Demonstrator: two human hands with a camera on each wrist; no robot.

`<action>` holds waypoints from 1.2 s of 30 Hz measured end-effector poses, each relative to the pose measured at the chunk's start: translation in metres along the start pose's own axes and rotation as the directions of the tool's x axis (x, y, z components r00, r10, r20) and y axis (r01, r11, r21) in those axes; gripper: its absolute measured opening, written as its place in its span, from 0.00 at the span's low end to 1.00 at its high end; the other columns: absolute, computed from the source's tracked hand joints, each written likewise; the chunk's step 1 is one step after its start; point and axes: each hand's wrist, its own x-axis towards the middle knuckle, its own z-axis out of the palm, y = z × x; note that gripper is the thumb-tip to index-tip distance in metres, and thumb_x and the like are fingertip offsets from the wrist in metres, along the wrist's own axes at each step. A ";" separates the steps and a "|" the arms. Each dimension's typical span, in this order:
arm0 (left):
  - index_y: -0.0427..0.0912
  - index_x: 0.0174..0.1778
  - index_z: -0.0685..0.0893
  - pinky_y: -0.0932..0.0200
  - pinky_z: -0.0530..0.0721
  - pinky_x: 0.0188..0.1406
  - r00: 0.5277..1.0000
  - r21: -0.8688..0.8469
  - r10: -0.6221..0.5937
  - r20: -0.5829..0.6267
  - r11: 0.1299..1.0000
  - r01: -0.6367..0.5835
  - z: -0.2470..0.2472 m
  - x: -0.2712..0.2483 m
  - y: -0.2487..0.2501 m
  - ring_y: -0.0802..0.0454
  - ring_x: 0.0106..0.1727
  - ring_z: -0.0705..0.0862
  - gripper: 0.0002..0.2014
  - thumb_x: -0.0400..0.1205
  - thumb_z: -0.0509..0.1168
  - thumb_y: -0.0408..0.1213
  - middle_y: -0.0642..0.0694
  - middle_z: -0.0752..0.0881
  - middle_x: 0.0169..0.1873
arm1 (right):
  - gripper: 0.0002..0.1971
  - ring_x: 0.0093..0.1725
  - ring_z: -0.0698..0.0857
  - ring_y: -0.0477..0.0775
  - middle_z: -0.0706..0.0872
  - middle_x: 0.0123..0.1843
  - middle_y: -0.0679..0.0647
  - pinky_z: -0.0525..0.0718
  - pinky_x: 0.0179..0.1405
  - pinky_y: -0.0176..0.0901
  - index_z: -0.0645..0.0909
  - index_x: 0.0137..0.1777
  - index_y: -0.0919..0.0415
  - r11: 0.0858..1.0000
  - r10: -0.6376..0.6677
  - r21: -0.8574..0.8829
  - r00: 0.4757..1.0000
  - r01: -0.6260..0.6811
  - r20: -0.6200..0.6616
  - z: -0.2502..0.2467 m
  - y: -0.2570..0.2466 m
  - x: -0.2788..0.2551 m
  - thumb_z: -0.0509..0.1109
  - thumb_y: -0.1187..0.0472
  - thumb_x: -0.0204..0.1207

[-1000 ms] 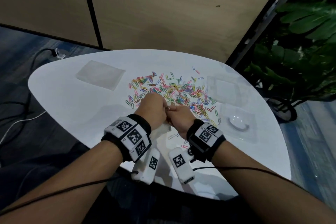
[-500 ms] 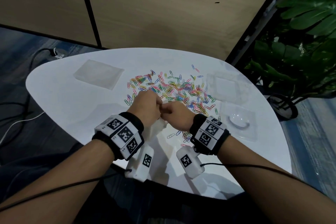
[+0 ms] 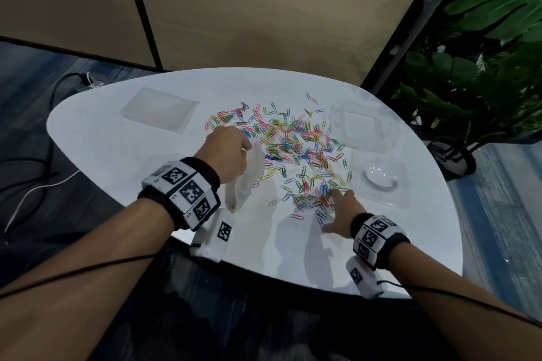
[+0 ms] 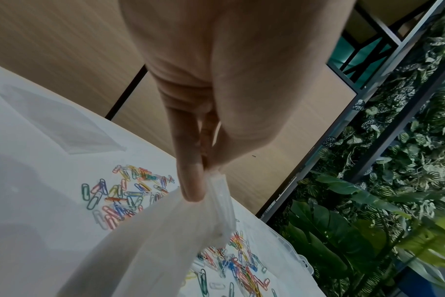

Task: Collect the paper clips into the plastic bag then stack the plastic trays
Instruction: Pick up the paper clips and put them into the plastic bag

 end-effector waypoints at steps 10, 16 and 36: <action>0.37 0.54 0.91 0.49 0.83 0.62 1.000 0.040 0.012 -0.005 0.999 -0.012 0.001 -0.001 -0.003 0.36 0.62 0.86 0.15 0.82 0.59 0.29 0.35 0.90 0.56 | 0.24 0.69 0.77 0.63 0.73 0.71 0.60 0.79 0.69 0.50 0.77 0.74 0.51 0.936 -0.344 -0.136 0.922 0.324 -0.178 0.014 -0.042 0.019 0.70 0.64 0.77; 0.37 0.55 0.91 0.50 0.83 0.59 0.999 0.098 0.033 0.015 0.995 -0.035 -0.003 -0.004 -0.003 0.35 0.59 0.86 0.14 0.83 0.60 0.30 0.34 0.90 0.53 | 0.10 0.39 0.85 0.55 0.86 0.39 0.56 0.78 0.41 0.35 0.90 0.46 0.64 0.951 -0.309 -0.095 0.918 0.294 -0.248 0.003 -0.050 0.031 0.67 0.63 0.80; 0.37 0.48 0.92 0.53 0.87 0.52 1.000 0.016 0.013 0.011 1.000 -0.013 0.003 0.002 0.008 0.39 0.51 0.90 0.12 0.82 0.63 0.29 0.37 0.91 0.44 | 0.12 0.46 0.92 0.53 0.92 0.50 0.56 0.89 0.57 0.50 0.89 0.57 0.63 0.616 -0.249 0.694 0.928 0.374 -0.279 -0.044 -0.132 -0.015 0.73 0.70 0.74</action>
